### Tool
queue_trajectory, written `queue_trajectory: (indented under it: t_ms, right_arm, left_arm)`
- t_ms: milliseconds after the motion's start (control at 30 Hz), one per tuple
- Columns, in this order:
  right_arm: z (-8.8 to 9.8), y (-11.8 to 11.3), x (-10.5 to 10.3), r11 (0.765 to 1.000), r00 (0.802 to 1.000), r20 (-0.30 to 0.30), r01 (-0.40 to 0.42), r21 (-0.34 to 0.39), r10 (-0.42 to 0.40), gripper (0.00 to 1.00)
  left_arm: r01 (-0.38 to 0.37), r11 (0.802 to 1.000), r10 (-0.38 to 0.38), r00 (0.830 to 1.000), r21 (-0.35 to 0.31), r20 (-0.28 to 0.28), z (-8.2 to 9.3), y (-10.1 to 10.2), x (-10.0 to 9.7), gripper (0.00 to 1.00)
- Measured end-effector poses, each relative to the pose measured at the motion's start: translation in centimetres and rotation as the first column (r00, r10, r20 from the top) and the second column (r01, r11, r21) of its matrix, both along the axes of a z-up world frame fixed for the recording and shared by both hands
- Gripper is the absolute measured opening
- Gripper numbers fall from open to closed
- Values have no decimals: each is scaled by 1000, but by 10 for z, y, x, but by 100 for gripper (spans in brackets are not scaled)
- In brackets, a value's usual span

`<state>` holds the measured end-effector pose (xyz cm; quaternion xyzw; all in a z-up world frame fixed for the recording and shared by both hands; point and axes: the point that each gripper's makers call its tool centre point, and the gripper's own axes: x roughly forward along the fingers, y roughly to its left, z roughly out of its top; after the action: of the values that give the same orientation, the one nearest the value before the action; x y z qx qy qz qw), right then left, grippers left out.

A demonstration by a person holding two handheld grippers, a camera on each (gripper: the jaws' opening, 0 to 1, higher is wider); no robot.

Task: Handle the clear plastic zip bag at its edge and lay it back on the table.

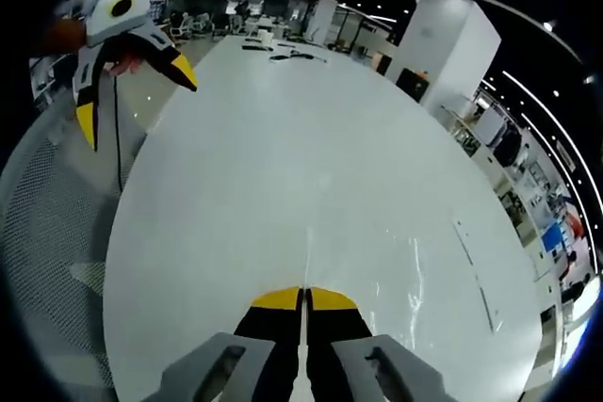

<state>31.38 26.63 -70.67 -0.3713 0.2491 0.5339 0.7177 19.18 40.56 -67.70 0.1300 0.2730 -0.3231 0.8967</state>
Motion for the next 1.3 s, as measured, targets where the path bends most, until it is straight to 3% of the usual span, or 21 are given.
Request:
queue_trajectory:
  t_ms: [1300]
  right_arm:
    - [25,4,-40,978,972,110,-202,-51,207,0]
  left_arm:
    - [57,998,-57,998,-3,15,7,-17,-1,75]
